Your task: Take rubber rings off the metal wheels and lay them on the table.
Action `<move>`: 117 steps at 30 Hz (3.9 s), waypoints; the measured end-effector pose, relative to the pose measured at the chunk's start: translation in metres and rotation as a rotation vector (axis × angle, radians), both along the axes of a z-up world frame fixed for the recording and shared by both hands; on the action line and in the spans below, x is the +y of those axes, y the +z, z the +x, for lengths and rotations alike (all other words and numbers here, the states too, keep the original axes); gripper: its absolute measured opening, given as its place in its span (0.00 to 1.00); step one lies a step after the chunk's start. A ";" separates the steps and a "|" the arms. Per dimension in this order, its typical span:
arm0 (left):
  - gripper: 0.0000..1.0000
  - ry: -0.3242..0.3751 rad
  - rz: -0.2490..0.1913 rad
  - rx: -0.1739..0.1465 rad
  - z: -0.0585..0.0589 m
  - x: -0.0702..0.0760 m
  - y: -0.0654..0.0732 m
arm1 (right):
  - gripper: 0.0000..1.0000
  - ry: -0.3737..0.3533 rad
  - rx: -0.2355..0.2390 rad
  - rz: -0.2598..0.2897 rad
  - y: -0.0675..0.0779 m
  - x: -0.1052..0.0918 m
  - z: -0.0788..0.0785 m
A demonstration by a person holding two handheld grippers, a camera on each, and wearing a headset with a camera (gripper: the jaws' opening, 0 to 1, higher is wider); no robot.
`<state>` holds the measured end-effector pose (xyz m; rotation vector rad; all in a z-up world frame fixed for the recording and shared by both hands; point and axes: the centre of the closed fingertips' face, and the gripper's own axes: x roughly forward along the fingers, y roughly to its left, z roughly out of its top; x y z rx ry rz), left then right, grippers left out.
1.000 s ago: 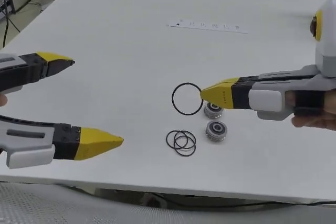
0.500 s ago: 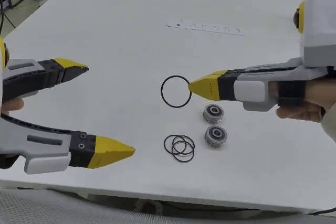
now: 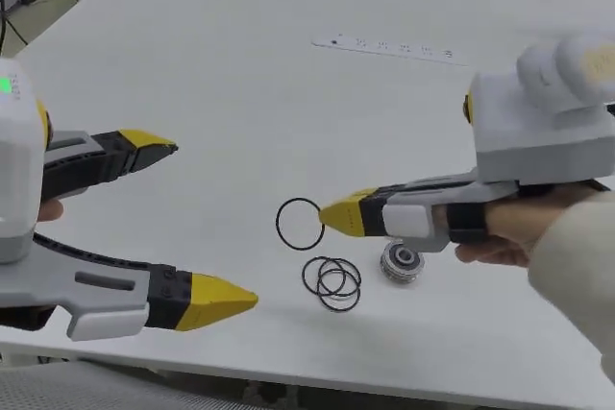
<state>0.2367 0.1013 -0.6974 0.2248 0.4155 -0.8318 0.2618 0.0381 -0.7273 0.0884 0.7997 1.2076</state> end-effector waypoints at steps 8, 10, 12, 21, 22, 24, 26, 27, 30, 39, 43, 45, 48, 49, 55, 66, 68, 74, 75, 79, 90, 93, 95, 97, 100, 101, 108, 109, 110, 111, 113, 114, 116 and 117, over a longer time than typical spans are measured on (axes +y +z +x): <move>0.93 -0.022 0.007 0.023 -0.004 -0.005 -0.006 | 0.00 0.007 0.061 -0.071 -0.031 -0.007 -0.005; 0.93 -0.022 0.006 0.024 -0.004 -0.005 -0.006 | 0.00 0.007 0.063 -0.077 -0.035 -0.006 -0.005; 0.93 -0.019 0.002 0.023 -0.004 -0.005 -0.006 | 0.00 0.004 0.076 -0.083 -0.038 -0.006 -0.006; 0.92 -0.015 -0.004 0.028 -0.005 -0.005 -0.007 | 0.00 0.025 0.103 -0.130 -0.056 -0.008 -0.014; 0.92 -0.016 -0.001 0.029 -0.005 -0.005 -0.007 | 0.00 0.029 0.103 -0.140 -0.058 -0.009 -0.015; 0.92 -0.015 0.001 0.030 -0.005 -0.005 -0.008 | 0.00 0.027 0.102 -0.149 -0.059 -0.010 -0.015; 0.92 -0.013 -0.001 0.031 -0.005 -0.005 -0.008 | 0.00 0.023 0.099 -0.163 -0.061 -0.011 -0.014; 0.92 -0.013 -0.001 0.031 -0.005 -0.005 -0.008 | 0.00 0.021 0.100 -0.167 -0.062 -0.012 -0.013; 0.92 -0.013 -0.002 0.034 -0.005 -0.005 -0.008 | 0.00 0.014 0.100 -0.178 -0.064 -0.014 -0.012; 0.92 -0.011 -0.005 0.040 -0.006 -0.005 -0.009 | 0.00 -0.019 0.075 -0.228 -0.071 -0.024 -0.003; 0.92 -0.001 -0.013 0.038 -0.004 -0.003 -0.008 | 0.02 -0.025 0.072 -0.230 -0.072 -0.025 -0.001; 0.92 0.003 -0.016 0.039 -0.004 -0.003 -0.008 | 0.04 -0.030 0.063 -0.237 -0.072 -0.027 0.001; 0.92 0.001 -0.013 0.040 -0.005 -0.003 -0.009 | 0.04 -0.038 0.058 -0.233 -0.070 -0.029 0.004; 0.92 0.001 -0.012 0.041 -0.005 -0.003 -0.009 | 0.04 -0.045 0.055 -0.228 -0.068 -0.029 0.006; 0.92 0.000 -0.010 0.042 -0.005 -0.003 -0.010 | 0.05 -0.084 0.021 -0.207 -0.057 -0.034 0.018; 0.93 -0.007 -0.004 0.051 -0.006 -0.003 -0.012 | 0.18 -0.160 -0.093 -0.137 -0.020 -0.046 0.037; 0.93 -0.008 -0.004 0.052 -0.007 -0.003 -0.012 | 0.23 -0.176 -0.114 -0.119 -0.013 -0.048 0.040; 0.93 -0.013 0.002 0.057 -0.008 -0.003 -0.013 | 0.30 -0.195 -0.146 -0.011 0.018 -0.046 0.043; 0.93 -0.014 0.002 0.058 -0.008 -0.003 -0.013 | 0.31 -0.200 -0.148 0.008 0.023 -0.047 0.043; 0.93 -0.016 0.006 0.062 -0.009 -0.004 -0.014 | 0.37 -0.232 -0.168 0.101 0.053 -0.049 0.046; 0.93 -0.018 0.013 0.067 -0.010 -0.004 -0.016 | 0.58 -0.230 -0.356 0.103 0.099 -0.069 0.045; 0.97 -0.013 -0.017 0.070 -0.011 -0.005 -0.013 | 0.64 -0.216 -0.403 0.086 0.108 -0.075 0.040; 0.98 -0.011 -0.020 0.066 -0.011 -0.005 -0.012 | 0.68 -0.213 -0.432 0.079 0.115 -0.081 0.041; 0.98 -0.004 -0.014 0.067 -0.010 -0.003 -0.013 | 0.72 -0.210 -0.456 0.073 0.117 -0.087 0.043; 0.98 -0.001 -0.018 0.068 -0.011 -0.002 -0.013 | 0.76 -0.208 -0.478 0.071 0.122 -0.094 0.040; 0.98 0.001 -0.020 0.069 -0.011 -0.002 -0.013 | 0.78 -0.209 -0.483 0.068 0.121 -0.096 0.040; 1.00 0.013 -0.028 0.071 -0.011 0.001 -0.013 | 0.91 -0.223 -0.485 0.030 0.105 -0.116 0.036; 1.00 0.015 -0.031 0.072 -0.011 0.001 -0.013 | 0.93 -0.233 -0.475 0.025 0.100 -0.120 0.036; 1.00 0.016 -0.032 0.074 -0.011 0.002 -0.013 | 0.95 -0.240 -0.469 0.015 0.097 -0.123 0.036; 1.00 0.018 -0.032 0.077 -0.011 0.002 -0.014 | 0.97 -0.244 -0.465 0.003 0.093 -0.126 0.035; 1.00 0.021 -0.029 0.079 -0.011 0.004 -0.015 | 1.00 -0.247 -0.462 -0.014 0.087 -0.131 0.033; 1.00 0.024 -0.029 0.081 -0.011 0.005 -0.015 | 1.00 -0.242 -0.461 -0.019 0.085 -0.133 0.030; 1.00 0.028 -0.030 0.084 -0.011 0.006 -0.015 | 1.00 -0.244 -0.455 -0.022 0.081 -0.137 0.026; 1.00 0.030 -0.030 0.083 -0.010 0.007 -0.015 | 1.00 -0.247 -0.453 -0.024 0.079 -0.138 0.026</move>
